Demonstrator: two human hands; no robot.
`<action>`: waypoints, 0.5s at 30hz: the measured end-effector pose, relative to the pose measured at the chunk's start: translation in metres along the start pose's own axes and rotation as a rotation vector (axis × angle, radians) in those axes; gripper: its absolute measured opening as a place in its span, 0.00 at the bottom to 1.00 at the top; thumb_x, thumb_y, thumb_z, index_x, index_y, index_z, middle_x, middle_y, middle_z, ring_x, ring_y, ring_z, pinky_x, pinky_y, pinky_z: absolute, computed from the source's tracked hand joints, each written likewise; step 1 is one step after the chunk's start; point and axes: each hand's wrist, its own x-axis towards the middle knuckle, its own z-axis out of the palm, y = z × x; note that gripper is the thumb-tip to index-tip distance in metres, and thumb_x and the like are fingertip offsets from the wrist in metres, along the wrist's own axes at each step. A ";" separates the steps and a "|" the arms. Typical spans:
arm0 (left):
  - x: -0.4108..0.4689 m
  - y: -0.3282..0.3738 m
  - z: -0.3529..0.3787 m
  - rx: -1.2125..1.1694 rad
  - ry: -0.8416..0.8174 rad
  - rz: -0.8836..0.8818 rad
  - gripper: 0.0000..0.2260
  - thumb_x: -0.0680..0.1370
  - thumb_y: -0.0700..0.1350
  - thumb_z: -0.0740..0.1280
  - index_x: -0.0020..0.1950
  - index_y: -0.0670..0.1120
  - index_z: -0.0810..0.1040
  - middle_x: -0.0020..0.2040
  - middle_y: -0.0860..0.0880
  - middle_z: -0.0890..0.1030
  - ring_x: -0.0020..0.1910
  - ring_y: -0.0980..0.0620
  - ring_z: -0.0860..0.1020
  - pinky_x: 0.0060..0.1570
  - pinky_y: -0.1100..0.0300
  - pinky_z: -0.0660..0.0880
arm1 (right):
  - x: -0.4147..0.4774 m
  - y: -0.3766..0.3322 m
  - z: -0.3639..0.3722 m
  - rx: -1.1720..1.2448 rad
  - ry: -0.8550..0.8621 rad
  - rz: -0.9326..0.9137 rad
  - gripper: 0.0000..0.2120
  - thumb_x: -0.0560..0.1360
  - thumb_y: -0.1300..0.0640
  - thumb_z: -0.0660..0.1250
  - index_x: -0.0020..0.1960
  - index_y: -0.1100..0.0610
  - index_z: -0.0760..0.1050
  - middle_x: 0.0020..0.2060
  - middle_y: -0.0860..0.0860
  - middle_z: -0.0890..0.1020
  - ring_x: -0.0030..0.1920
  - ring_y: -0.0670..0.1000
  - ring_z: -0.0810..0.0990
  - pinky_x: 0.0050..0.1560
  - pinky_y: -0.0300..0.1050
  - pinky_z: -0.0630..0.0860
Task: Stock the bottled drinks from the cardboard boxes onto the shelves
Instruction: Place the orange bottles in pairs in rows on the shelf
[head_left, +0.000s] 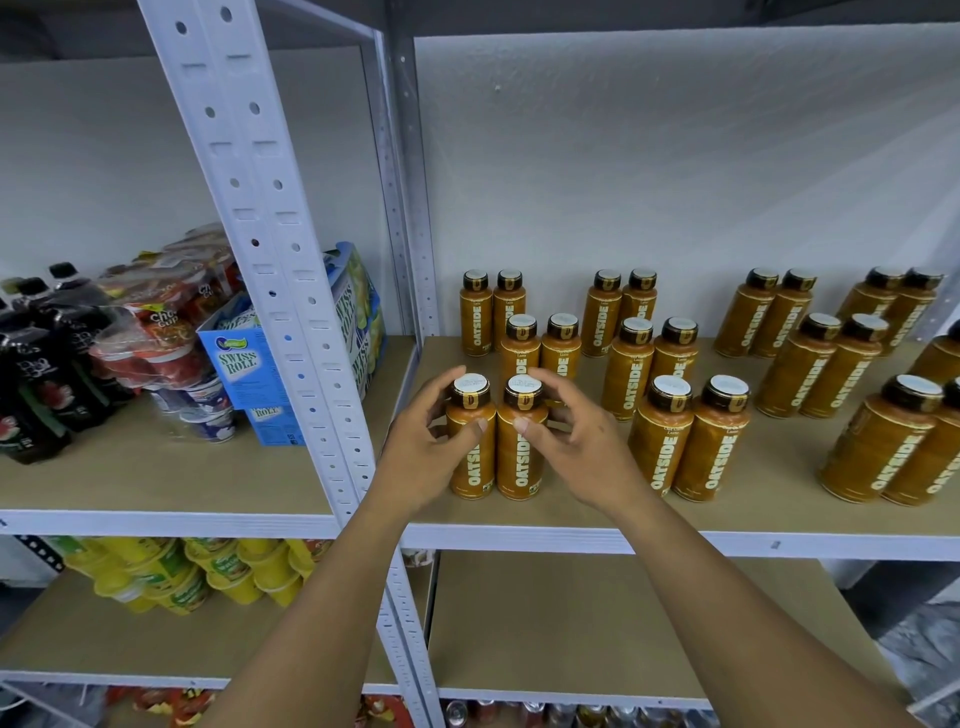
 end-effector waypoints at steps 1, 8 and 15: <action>0.000 0.000 0.000 -0.001 0.000 0.000 0.27 0.79 0.44 0.73 0.73 0.64 0.69 0.68 0.65 0.74 0.69 0.61 0.72 0.64 0.64 0.70 | 0.000 0.000 0.000 -0.001 -0.001 -0.002 0.29 0.79 0.47 0.69 0.77 0.40 0.63 0.75 0.43 0.71 0.72 0.49 0.73 0.67 0.51 0.77; 0.000 0.000 0.000 -0.009 0.005 -0.007 0.27 0.79 0.43 0.73 0.75 0.61 0.70 0.71 0.61 0.75 0.71 0.58 0.72 0.68 0.57 0.71 | 0.000 0.000 -0.001 -0.011 -0.010 0.001 0.29 0.79 0.46 0.69 0.77 0.37 0.62 0.75 0.42 0.70 0.73 0.49 0.72 0.68 0.51 0.76; 0.000 0.006 0.000 -0.043 0.017 -0.004 0.26 0.78 0.45 0.74 0.74 0.61 0.71 0.69 0.62 0.76 0.70 0.59 0.73 0.70 0.54 0.72 | 0.002 -0.002 -0.007 -0.028 -0.019 -0.022 0.29 0.78 0.45 0.70 0.75 0.35 0.63 0.71 0.39 0.72 0.70 0.48 0.74 0.66 0.50 0.77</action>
